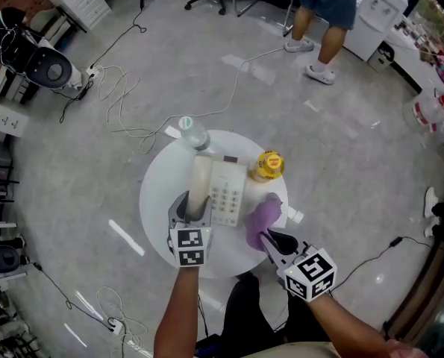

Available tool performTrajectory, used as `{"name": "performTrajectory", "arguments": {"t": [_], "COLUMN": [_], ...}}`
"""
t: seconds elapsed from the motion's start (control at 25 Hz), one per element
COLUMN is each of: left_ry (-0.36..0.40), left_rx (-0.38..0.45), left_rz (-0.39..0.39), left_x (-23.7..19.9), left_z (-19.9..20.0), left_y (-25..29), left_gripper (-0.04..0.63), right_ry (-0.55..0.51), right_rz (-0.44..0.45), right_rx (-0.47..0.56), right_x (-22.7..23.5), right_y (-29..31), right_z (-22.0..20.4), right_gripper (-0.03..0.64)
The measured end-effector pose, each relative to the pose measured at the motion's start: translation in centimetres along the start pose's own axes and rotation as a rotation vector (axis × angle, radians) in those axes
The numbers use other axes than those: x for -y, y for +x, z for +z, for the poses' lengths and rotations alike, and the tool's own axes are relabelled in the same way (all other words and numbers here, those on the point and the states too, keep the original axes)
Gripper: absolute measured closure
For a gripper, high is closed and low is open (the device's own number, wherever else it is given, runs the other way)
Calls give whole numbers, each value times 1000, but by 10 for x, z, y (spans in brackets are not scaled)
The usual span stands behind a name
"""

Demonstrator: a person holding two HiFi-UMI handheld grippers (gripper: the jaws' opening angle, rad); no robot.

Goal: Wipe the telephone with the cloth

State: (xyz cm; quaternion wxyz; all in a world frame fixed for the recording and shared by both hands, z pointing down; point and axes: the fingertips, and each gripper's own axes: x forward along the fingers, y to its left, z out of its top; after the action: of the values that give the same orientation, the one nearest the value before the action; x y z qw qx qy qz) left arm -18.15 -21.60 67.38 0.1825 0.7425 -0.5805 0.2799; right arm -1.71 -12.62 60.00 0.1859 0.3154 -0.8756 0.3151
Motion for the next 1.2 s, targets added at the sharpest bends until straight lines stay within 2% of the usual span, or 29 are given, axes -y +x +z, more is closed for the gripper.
{"name": "performTrajectory", "arguments": {"t": [0.32,0.48,0.72,1.0,1.2], "left_ry": [8,-33,-48,-78,-49], "left_rx": [-18,-18,-19,-55,-63], "left_rz": [18,18,28,-11,-23], "left_x": [-1,-1,-6,-3,-4], "left_z": [-7,-12,-16,-22,-26], "left_y": [20,25,29,28,27], "left_gripper": [381,382,380,380,380], "right_ry": [13,12,12,15,26], "right_rz": [24,31,38,41,53], "right_rx": [-22,-25,-25,-27,-17], "right_x": [3,3,5,5,2], "right_y": [2,5,8,8,8], "right_z": [-3,-5,0,0,5], "right_gripper": [598,597,597,597,597]}}
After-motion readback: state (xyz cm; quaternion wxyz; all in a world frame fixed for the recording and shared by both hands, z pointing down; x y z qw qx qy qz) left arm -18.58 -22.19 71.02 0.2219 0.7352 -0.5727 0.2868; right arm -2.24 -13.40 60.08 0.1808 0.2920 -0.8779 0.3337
